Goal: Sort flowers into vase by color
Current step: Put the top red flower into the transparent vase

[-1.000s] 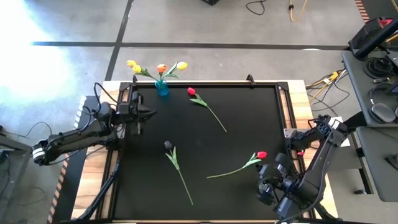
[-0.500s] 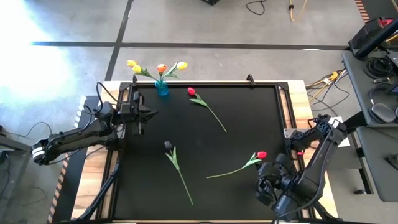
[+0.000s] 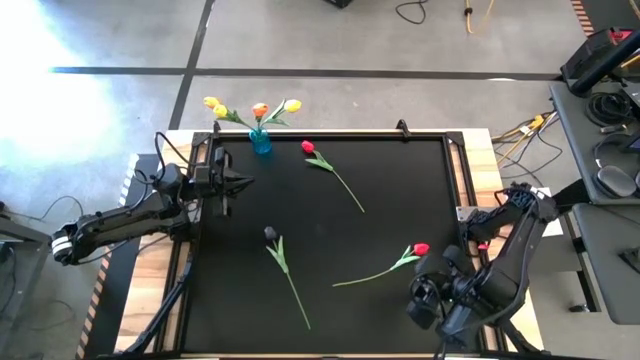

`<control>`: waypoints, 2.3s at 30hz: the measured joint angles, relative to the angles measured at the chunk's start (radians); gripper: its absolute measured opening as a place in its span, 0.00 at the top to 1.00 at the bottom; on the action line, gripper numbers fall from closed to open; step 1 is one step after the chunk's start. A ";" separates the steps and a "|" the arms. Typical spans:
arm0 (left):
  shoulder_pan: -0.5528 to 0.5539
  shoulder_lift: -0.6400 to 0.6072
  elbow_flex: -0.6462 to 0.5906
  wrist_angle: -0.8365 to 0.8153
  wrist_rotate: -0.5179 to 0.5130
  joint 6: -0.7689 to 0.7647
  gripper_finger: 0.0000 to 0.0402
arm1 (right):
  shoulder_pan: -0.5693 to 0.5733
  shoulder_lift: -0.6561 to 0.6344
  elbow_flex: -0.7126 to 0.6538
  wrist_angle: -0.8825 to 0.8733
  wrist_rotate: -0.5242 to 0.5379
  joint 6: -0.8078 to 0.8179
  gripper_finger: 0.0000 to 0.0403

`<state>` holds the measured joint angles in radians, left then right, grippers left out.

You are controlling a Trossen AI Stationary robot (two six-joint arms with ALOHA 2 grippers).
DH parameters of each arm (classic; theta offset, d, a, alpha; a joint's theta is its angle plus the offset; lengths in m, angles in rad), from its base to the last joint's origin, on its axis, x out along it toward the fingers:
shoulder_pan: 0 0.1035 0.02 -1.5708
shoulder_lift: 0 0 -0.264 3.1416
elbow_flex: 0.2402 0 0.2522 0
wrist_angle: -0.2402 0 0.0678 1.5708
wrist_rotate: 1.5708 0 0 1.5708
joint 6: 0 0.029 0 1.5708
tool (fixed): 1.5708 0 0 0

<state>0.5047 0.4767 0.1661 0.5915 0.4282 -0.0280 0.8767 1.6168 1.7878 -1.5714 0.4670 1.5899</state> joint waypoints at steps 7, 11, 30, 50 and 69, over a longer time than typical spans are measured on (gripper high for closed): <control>0.000 0.000 0.000 0.000 0.000 0.000 1.00 | -0.036 -0.013 0.066 -0.001 -0.003 -0.022 0.53; 0.000 0.000 0.000 0.000 0.000 0.000 1.00 | -0.051 -0.013 0.114 0.000 -0.003 -0.069 0.52; 0.000 0.000 0.000 0.000 0.000 0.000 1.00 | -0.331 -0.025 0.263 0.001 0.041 -0.516 0.52; 0.000 0.000 0.000 -0.006 0.000 0.036 1.00 | -1.104 -0.024 -0.131 0.761 -0.240 -1.324 0.97; 0.000 0.143 0.027 0.001 -0.002 0.189 1.00 | -1.275 0.456 0.045 0.668 -0.364 -1.303 0.69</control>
<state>0.5049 0.6194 0.1928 0.5928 0.4266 0.1613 -0.3988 2.0727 1.8330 -0.9038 0.1029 0.2868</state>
